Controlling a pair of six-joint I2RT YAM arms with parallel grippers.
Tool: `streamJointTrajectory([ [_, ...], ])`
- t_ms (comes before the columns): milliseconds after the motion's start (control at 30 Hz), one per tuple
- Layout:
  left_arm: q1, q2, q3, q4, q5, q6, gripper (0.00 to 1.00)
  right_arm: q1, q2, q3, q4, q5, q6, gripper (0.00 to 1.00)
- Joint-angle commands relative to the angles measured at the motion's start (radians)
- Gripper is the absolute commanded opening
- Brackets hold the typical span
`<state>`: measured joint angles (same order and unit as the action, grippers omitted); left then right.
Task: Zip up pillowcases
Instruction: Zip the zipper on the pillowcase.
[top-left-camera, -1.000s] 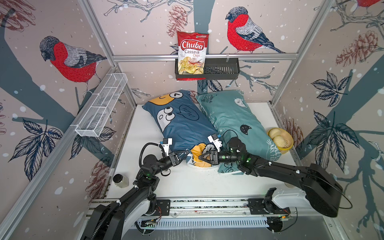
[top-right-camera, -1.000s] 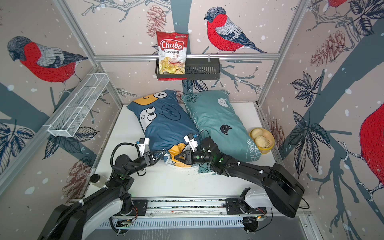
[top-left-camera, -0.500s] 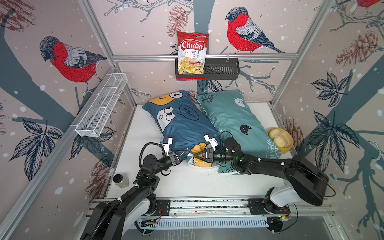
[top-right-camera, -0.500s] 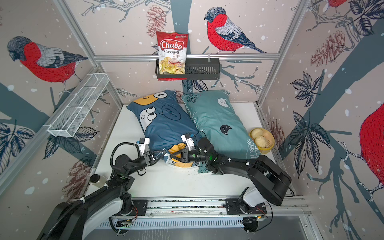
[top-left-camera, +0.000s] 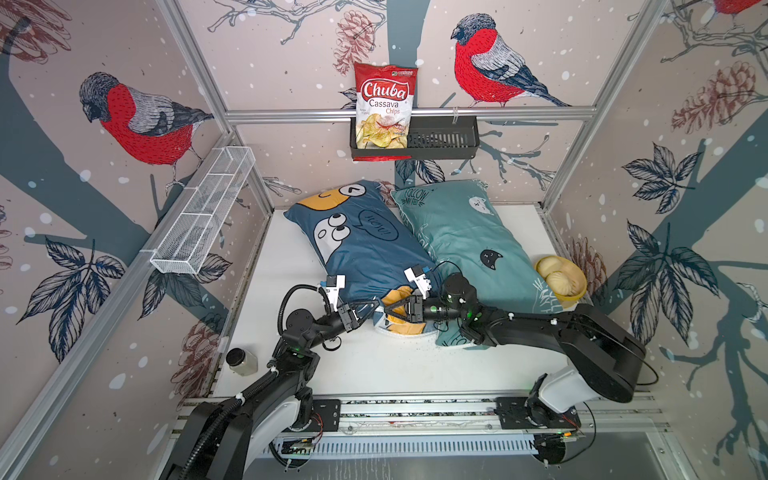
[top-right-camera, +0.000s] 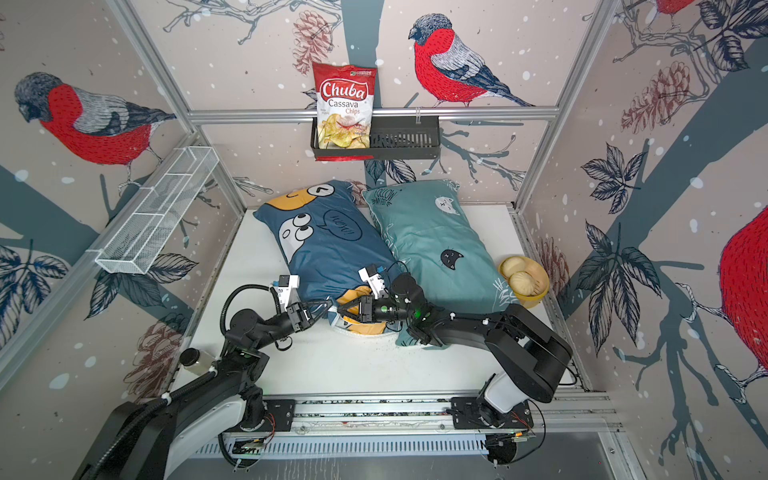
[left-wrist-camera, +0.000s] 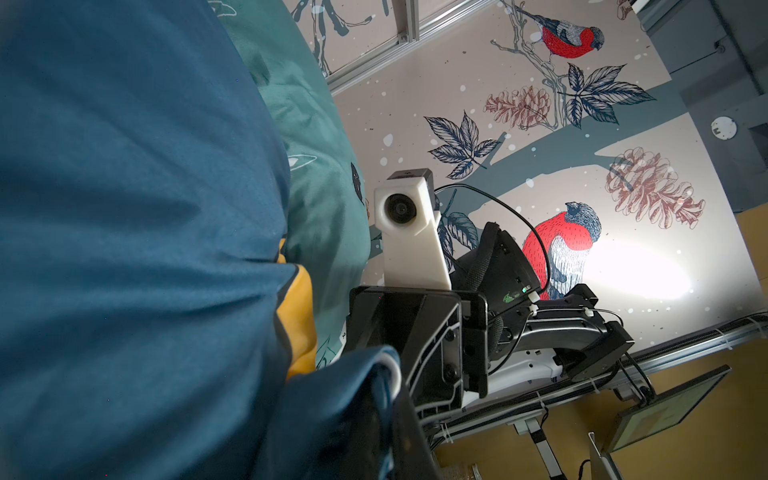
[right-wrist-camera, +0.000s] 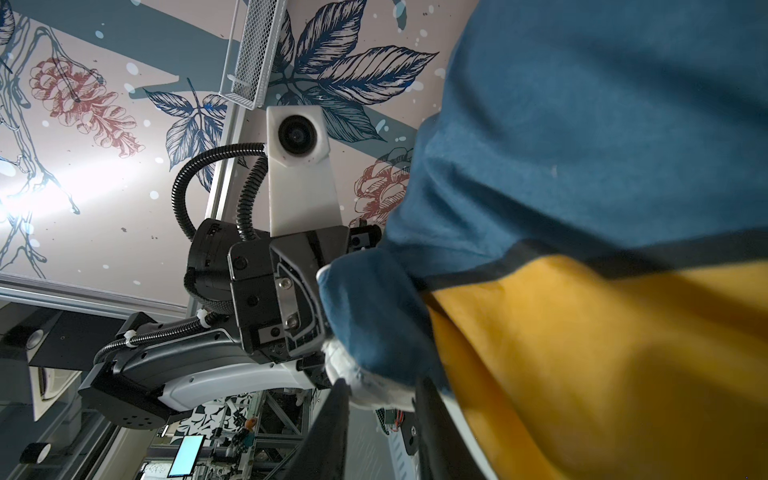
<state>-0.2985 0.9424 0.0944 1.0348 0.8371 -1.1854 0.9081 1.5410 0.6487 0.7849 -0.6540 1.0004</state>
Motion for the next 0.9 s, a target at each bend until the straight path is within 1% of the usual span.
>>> streamJointTrajectory([
  [0, 0.002, -0.002, 0.004, 0.090, 0.016, 0.016, 0.00, 0.002, -0.001, 0.006, 0.061, -0.018, 0.019, 0.27],
  [133, 0.002, -0.005, 0.001, 0.076, 0.013, 0.028, 0.00, 0.002, -0.024, 0.006, 0.028, -0.010, 0.001, 0.22],
  [367, 0.002, -0.007, 0.000, 0.070, 0.015, 0.035, 0.00, 0.001, -0.036, 0.007, -0.002, 0.000, -0.015, 0.16],
  [733, 0.002, -0.017, 0.001, 0.062, 0.014, 0.035, 0.00, 0.000, -0.023, 0.020, -0.009, -0.001, -0.022, 0.17],
  [867, 0.001, -0.018, 0.000, 0.062, 0.014, 0.035, 0.00, 0.001, -0.019, 0.023, -0.012, -0.003, -0.023, 0.16],
])
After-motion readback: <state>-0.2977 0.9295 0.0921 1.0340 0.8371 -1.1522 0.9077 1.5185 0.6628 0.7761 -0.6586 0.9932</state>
